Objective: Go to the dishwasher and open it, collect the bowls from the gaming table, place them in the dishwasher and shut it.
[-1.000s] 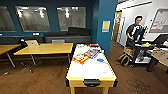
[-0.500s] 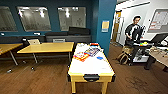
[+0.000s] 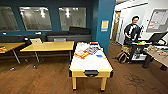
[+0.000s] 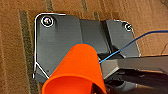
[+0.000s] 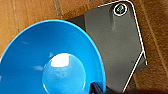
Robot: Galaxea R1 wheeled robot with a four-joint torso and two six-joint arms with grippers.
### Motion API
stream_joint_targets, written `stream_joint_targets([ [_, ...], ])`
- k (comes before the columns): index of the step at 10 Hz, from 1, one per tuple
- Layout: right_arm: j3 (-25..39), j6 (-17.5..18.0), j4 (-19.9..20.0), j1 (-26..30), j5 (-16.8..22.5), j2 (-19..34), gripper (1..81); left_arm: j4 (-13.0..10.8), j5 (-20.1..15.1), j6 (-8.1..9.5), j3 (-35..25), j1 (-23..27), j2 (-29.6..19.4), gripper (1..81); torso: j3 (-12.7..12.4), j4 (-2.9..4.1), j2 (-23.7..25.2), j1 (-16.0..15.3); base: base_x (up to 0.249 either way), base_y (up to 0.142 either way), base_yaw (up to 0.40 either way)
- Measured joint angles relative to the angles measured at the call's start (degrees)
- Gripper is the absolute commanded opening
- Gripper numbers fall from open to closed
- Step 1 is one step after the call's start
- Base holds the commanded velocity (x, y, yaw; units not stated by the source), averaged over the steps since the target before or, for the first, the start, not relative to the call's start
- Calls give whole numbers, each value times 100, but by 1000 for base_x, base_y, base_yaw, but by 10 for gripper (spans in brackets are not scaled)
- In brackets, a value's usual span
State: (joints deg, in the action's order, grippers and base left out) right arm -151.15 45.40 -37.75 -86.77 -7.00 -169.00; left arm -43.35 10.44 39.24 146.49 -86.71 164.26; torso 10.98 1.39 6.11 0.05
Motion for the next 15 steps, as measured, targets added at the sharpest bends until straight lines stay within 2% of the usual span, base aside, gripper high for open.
stream_joint_targets([
  [5,0,-1,-2,-2,0,0,10,0,-5,0,172,-2,107,10,0,0,0,0,-171,0,0],
  [7,-4,27,-4,-60,33,-33,10,-4,-18,0,205,-113,129,10,-4,0,11,9,0,0,0],
  [10,-37,-28,-80,54,52,-33,10,-6,4,0,212,30,129,10,-4,0,9,-6,0,0,0],
  [15,-48,-28,-85,26,63,-46,10,-9,-7,0,212,-26,129,10,-4,0,9,-8,-12,0,0],
])
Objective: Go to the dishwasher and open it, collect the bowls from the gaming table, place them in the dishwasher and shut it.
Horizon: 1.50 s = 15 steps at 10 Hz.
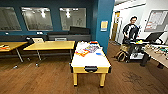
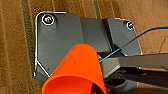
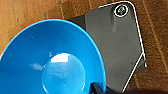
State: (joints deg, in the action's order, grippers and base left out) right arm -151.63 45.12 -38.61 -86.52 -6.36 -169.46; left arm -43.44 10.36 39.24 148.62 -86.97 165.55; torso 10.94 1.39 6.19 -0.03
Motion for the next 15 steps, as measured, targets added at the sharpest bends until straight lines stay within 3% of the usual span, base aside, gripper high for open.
stream_joint_targets([
  [4,-5,-2,0,0,-2,-2,10,-2,20,0,0,9,-2,10,0,0,0,0,0,0,-208],
  [15,-22,13,-6,-15,-5,-16,10,-9,24,-2,9,23,-2,10,0,0,0,-2,0,0,-335],
])
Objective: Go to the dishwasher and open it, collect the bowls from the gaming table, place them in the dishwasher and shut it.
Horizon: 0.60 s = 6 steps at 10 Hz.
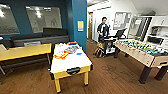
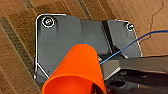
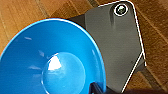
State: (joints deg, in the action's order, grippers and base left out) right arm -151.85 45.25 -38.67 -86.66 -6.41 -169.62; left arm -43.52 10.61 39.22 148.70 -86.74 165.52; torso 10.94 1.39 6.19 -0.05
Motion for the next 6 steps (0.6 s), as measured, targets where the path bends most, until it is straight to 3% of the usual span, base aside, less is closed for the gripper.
stream_joint_targets([
  [6,-5,0,-2,0,-4,0,10,-61,-11,2,0,0,5,10,0,0,0,-2,0,0,-341],
])
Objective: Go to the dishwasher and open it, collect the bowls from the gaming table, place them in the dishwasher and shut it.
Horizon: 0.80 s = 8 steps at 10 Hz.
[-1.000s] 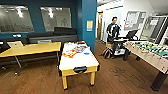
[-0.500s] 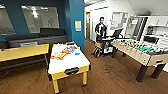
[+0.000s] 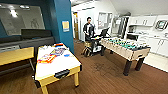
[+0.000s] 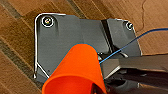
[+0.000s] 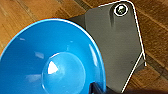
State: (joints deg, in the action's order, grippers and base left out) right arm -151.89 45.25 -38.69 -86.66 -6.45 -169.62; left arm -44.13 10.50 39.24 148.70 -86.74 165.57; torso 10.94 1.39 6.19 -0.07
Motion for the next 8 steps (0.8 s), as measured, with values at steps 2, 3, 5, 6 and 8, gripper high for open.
stream_joint_targets([
  [2,0,0,0,0,1,-1,10,-5,-2,-2,0,0,-2,10,0,0,0,0,0,0,-341],
  [3,0,0,-2,0,1,0,10,-5,0,-2,0,0,0,10,0,0,0,0,0,0,-341],
  [5,0,0,-11,0,1,0,10,-5,-2,-2,0,0,0,10,0,0,0,0,0,0,-341],
  [6,0,0,-11,0,4,-1,10,-5,-5,0,0,0,0,10,0,0,0,0,0,0,-341],
  [8,-1,0,-11,1,4,-1,10,-5,-5,0,0,2,-2,10,0,0,0,0,0,0,-341],
])
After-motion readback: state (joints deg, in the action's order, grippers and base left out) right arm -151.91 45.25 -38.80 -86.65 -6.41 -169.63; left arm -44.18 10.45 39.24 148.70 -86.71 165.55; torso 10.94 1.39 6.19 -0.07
